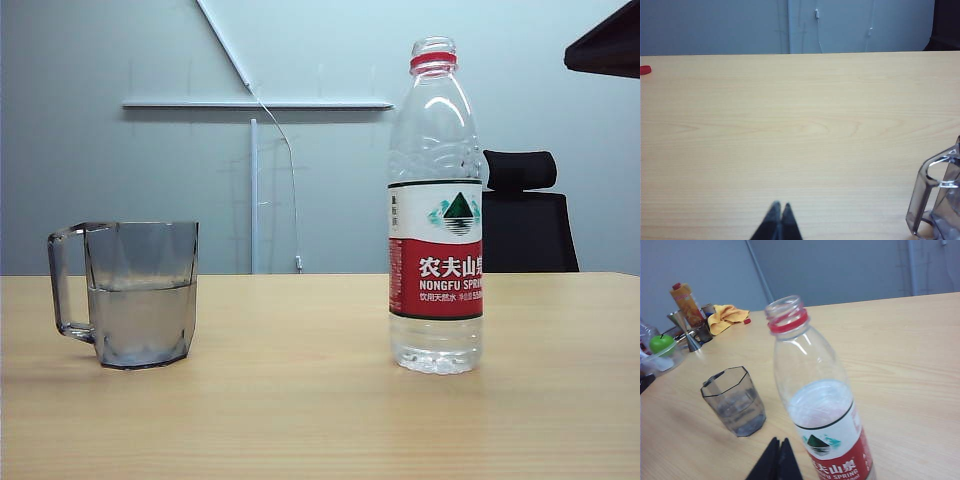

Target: Pick up the mineral water bottle on the table and pour water into the mug until it's half full.

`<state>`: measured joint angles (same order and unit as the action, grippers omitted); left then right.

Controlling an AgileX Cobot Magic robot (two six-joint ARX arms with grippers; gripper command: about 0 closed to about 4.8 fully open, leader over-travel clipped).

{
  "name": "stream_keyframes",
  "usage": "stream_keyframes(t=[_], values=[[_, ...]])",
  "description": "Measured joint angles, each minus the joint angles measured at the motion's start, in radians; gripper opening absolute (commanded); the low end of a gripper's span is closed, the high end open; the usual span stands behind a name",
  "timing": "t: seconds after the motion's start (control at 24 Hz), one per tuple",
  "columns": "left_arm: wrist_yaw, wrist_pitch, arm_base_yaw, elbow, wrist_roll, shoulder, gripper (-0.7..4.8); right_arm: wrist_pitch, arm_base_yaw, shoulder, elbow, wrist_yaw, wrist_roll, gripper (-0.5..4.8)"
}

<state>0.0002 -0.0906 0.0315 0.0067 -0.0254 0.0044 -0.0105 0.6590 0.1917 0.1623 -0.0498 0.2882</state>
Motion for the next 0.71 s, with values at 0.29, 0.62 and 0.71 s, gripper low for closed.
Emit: stream_keyframes(t=[0.29, 0.62, 0.71], values=[[0.0, 0.0, 0.0, 0.0, 0.0, 0.0, -0.02, 0.007, 0.0, -0.034, -0.001, 0.001, 0.0, -0.06], [0.0, 0.0, 0.0, 0.0, 0.0, 0.0, -0.02, 0.008, 0.0, -0.035, -0.001, 0.001, 0.0, -0.06], [0.0, 0.0, 0.0, 0.0, 0.0, 0.0, -0.02, 0.009, 0.0, -0.035, -0.001, 0.001, 0.0, -0.06]])
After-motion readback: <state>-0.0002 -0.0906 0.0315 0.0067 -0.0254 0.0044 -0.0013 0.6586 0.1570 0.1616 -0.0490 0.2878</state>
